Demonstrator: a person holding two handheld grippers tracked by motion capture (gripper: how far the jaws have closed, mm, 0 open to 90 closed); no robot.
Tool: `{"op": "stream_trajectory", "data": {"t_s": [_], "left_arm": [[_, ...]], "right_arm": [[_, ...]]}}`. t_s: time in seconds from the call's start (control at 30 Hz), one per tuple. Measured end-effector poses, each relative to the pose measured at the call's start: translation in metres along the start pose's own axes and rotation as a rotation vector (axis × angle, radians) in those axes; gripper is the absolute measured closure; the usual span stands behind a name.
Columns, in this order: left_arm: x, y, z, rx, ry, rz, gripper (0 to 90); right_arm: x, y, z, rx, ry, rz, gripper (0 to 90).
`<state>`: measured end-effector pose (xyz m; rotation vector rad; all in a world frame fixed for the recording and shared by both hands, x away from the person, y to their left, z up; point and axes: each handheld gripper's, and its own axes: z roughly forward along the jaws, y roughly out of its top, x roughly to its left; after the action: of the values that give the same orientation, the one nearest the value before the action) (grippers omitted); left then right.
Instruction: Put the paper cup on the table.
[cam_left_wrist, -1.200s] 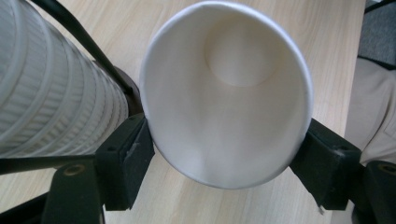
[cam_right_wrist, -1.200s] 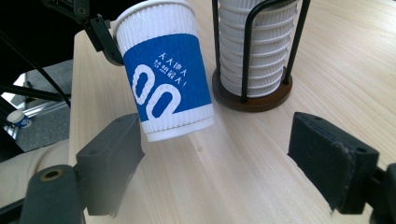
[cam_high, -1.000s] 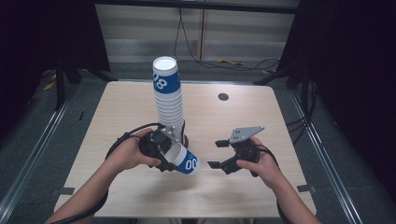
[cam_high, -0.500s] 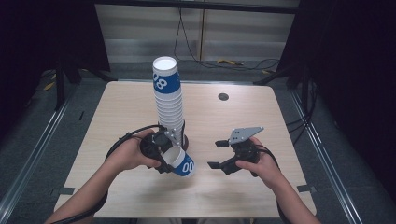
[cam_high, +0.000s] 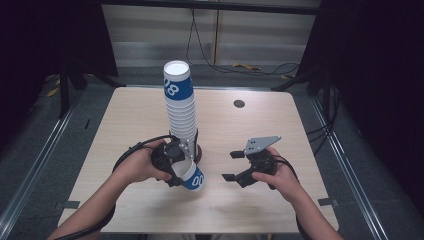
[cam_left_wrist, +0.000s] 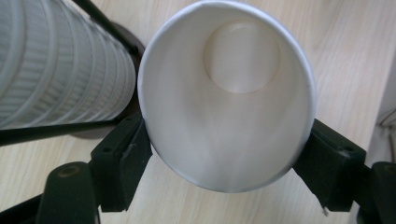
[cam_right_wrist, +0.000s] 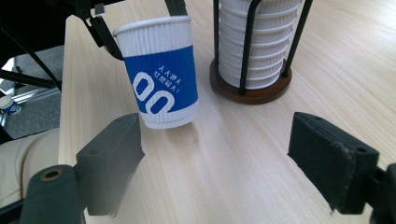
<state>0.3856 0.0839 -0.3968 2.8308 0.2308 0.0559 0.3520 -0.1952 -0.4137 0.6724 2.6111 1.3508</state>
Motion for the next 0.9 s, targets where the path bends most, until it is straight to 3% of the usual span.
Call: {"op": "stream_trajectory", "data": {"t_s": [0.07, 0.1, 0.13, 0.17, 0.23, 0.37, 0.43, 0.7, 0.77, 0.8, 0.9], "left_arm": [[-0.001, 0.001, 0.001, 0.007, -0.012, -0.001, 22.5], [-0.005, 0.001, 0.003, -0.015, -0.017, -0.042, 22.3], [-0.005, 0.001, 0.003, -0.010, -0.027, -0.047, 21.8], [-0.003, 0.003, 0.003, 0.007, -0.022, -0.012, 21.6], [-0.005, 0.002, 0.005, -0.005, -0.019, -0.035, 21.2], [-0.005, 0.001, 0.006, -0.011, -0.013, -0.031, 20.7], [-0.002, 0.002, 0.006, -0.014, -0.008, 0.012, 20.4], [-0.002, -0.002, 0.008, -0.073, -0.017, 0.000, 18.5], [-0.005, -0.004, 0.010, -0.093, -0.028, -0.050, 18.2], [-0.003, -0.004, 0.010, -0.096, -0.025, -0.013, 18.1], [-0.003, -0.006, 0.011, -0.118, -0.027, -0.016, 18.0]], "right_arm": [[0.000, 0.000, 0.000, 0.001, 0.000, -0.001, 16.7], [0.000, 0.000, 0.000, 0.001, 0.000, -0.001, 16.7], [0.000, 0.000, 0.000, 0.000, -0.001, -0.001, 16.7], [0.000, 0.000, 0.000, 0.001, -0.001, -0.003, 16.8], [0.000, -0.001, 0.000, 0.001, -0.003, -0.002, 16.7], [0.001, -0.001, -0.001, 0.002, -0.002, -0.004, 16.7], [0.001, -0.001, -0.002, -0.002, -0.004, -0.002, 16.7], [0.001, -0.001, -0.002, -0.002, -0.002, -0.002, 16.7], [0.001, -0.002, -0.001, 0.002, -0.002, -0.003, 16.7], [0.001, -0.002, -0.001, 0.001, -0.003, -0.006, 16.7], [0.001, -0.002, -0.002, 0.000, -0.003, -0.003, 16.7]]}}
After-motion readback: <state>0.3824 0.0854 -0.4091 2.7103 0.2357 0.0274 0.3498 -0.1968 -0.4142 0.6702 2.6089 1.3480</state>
